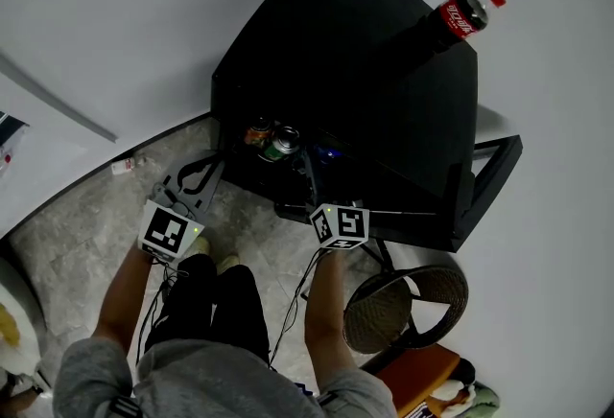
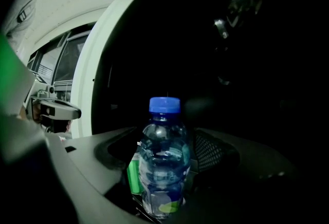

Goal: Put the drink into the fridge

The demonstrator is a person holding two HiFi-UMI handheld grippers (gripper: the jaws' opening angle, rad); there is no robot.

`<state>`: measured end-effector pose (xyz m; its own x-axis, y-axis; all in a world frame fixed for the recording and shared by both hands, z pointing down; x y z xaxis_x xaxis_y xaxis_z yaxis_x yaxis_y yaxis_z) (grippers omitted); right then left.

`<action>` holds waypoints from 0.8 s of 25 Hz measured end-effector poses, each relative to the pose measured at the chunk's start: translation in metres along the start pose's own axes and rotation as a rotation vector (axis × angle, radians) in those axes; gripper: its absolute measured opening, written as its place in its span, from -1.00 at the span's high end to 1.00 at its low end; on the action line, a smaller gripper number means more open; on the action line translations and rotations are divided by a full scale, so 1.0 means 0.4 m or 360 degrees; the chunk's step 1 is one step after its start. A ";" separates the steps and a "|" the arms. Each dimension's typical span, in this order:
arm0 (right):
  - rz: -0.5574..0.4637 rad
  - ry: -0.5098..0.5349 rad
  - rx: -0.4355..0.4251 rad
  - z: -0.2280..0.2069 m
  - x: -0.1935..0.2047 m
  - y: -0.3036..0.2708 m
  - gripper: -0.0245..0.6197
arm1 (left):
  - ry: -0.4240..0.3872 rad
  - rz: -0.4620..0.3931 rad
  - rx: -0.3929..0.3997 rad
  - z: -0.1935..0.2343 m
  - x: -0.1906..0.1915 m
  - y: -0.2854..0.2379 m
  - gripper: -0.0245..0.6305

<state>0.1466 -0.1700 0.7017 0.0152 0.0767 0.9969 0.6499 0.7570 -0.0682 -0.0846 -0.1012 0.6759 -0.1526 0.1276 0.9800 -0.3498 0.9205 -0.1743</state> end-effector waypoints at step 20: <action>0.0041 -0.0009 0.0047 0.163 -0.251 0.186 0.02 | -0.0029 -0.0053 0.0115 -0.053 -0.273 0.117 0.91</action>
<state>0.1437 -0.0790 0.5942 0.0275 0.1000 0.9946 0.6268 0.7734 -0.0951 -0.0650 -0.0642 0.5628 -0.1560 0.0898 0.9837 -0.4209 0.8949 -0.1485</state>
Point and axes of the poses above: the fingertips, and each gripper's own axes: y backward along the fingers, z to its left, x out of its underside, the point moved 4 cm from there along y, backward along the fingers, and after that the axes turned 14 degrees about -x, right-handed, at the moved point
